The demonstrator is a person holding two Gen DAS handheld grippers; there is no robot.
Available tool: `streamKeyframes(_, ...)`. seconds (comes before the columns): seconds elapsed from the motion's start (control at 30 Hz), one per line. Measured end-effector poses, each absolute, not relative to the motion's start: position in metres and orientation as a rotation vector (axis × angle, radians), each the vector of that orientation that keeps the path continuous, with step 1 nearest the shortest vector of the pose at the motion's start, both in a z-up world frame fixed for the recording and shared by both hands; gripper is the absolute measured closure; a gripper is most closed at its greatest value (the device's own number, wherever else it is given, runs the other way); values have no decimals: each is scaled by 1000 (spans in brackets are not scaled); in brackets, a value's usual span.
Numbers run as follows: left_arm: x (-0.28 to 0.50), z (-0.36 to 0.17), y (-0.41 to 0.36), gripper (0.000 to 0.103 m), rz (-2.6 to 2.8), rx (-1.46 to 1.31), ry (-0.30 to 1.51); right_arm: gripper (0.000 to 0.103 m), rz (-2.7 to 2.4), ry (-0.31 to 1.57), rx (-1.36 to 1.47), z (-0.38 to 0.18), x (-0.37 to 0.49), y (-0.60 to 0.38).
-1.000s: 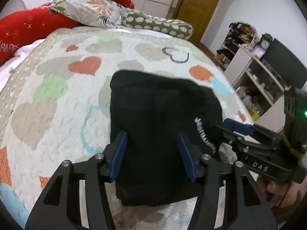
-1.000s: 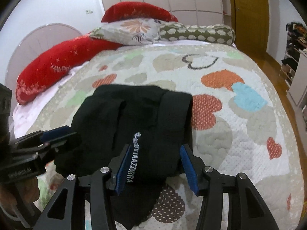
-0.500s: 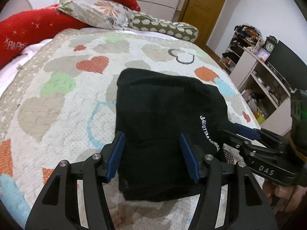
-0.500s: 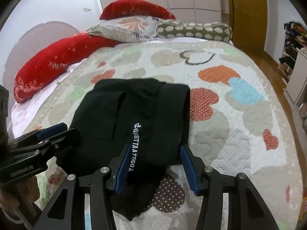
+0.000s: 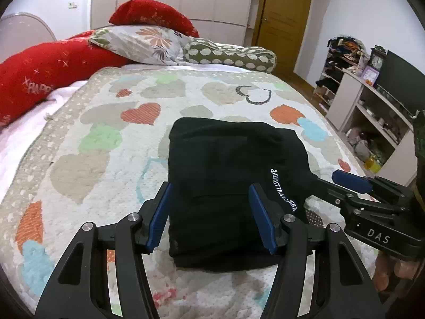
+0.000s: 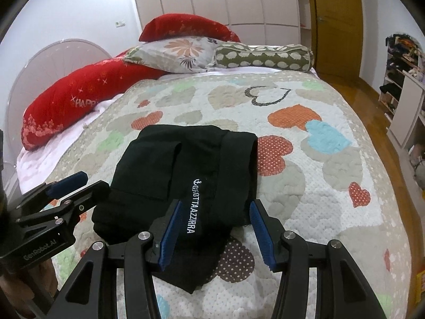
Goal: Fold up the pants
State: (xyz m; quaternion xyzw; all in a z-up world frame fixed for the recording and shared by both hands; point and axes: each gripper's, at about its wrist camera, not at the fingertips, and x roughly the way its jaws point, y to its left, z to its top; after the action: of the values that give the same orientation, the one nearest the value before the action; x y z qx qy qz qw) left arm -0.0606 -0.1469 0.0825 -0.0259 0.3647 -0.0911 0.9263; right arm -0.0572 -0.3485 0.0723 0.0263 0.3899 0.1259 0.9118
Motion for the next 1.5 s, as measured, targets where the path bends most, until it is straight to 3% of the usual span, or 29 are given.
streamKeyframes(1.5,-66,83,-152,44,-125,-13,757,52,263,833,52,70,-63,-354)
